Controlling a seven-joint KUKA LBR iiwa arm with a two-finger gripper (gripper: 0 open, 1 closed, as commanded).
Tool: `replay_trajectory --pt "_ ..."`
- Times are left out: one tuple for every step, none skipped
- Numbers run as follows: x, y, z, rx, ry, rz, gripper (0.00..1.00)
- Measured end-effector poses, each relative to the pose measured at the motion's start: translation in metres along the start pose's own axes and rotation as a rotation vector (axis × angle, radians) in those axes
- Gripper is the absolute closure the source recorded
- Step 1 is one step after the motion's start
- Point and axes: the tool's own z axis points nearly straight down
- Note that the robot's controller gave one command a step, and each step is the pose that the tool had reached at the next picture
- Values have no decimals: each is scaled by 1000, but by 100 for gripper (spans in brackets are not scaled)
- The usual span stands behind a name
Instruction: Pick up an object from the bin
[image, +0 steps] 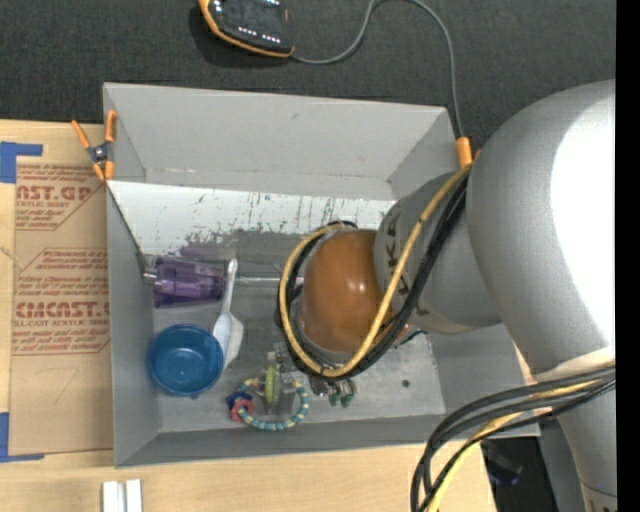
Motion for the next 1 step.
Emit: replay_trajectory --pt "-2 1 -77 1 5 -32 100"
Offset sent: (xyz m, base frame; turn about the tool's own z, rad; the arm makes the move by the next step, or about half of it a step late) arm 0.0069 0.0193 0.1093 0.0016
